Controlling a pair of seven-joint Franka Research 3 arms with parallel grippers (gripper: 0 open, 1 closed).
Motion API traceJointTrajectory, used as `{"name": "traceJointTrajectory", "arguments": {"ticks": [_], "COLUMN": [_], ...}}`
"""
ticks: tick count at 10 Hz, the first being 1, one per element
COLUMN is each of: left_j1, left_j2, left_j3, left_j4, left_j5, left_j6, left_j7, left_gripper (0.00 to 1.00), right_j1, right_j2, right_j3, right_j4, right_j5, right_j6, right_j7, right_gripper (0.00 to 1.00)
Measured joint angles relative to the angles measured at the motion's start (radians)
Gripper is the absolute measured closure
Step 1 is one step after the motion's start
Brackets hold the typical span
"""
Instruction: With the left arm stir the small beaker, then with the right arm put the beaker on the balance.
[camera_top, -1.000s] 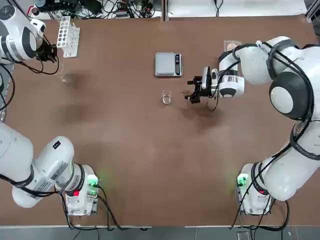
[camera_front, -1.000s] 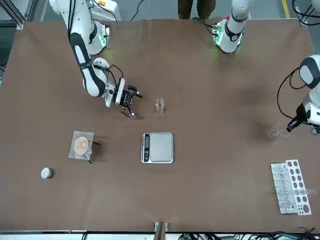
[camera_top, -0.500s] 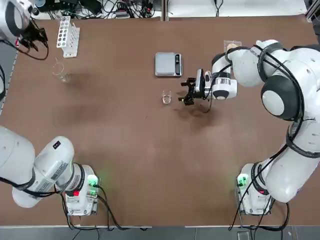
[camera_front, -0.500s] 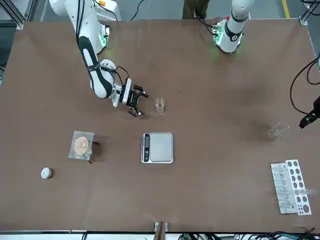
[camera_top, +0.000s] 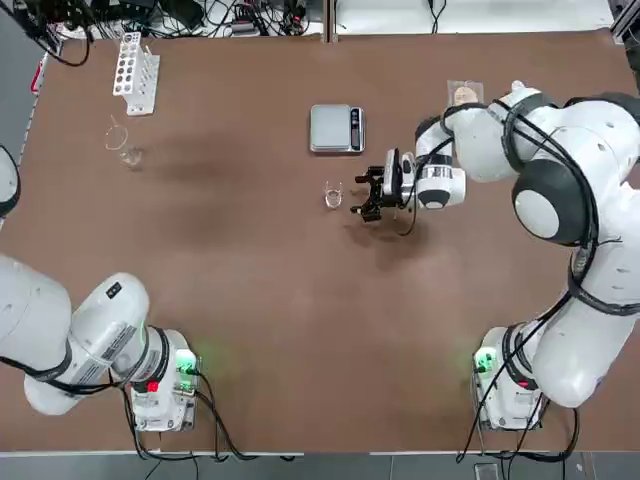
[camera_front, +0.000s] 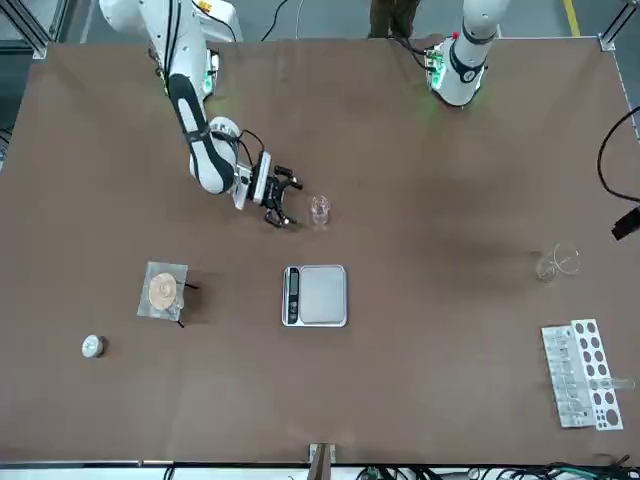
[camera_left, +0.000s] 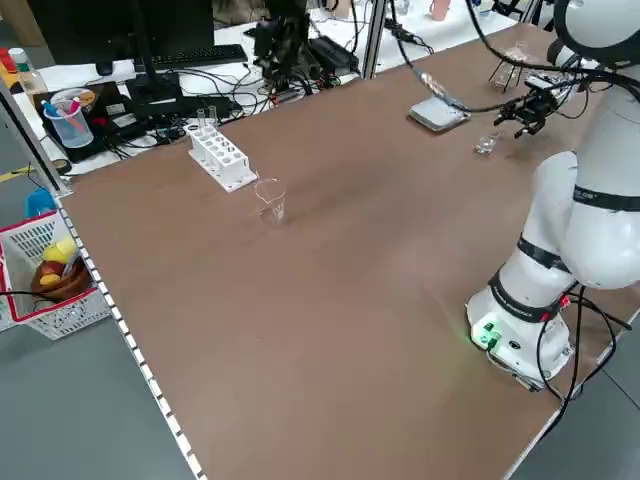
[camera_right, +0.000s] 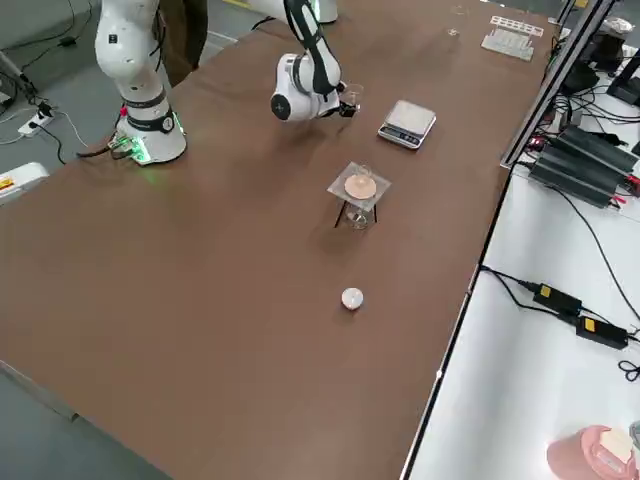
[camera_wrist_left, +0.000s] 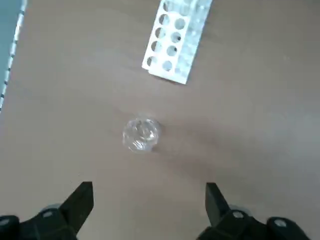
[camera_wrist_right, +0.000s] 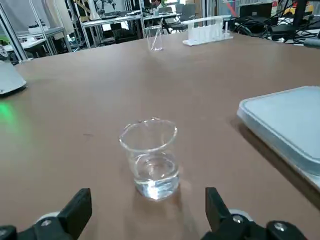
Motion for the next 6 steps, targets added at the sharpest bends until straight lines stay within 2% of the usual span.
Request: {"name": "traceJointTrajectory", "arguments": {"ticks": [3,4,5,6], "left_j1": [-0.054,-0.111,-0.233,-0.396], "left_j2": [0.0,0.0,-0.001,-0.007], "left_j3": [0.014,0.061,0.174,0.334], "left_j4": [0.118,0.149,0.181,0.21], "left_j5": [-0.04,-0.042,-0.065,-0.129], "left_j6": [-0.194,-0.242,-0.294,-0.331], "left_j7": [0.011,0.012,0.012,0.012], "left_gripper": [0.01,0.01,0.01,0.01], "right_j1": [0.031,0.039,0.045,0.049], "right_j2": [0.01,0.014,0.02,0.03], "right_j3": [0.0,0.0,0.0,0.0], "right_j4": [0.004,0.008,0.017,0.031], "right_j5": [0.024,0.031,0.039,0.047], "right_j6": [0.0,0.0,0.0,0.0], "right_j7": [0.0,-0.001,-0.004,-0.004], "right_gripper": [0.0,0.0,0.0,0.0]}}
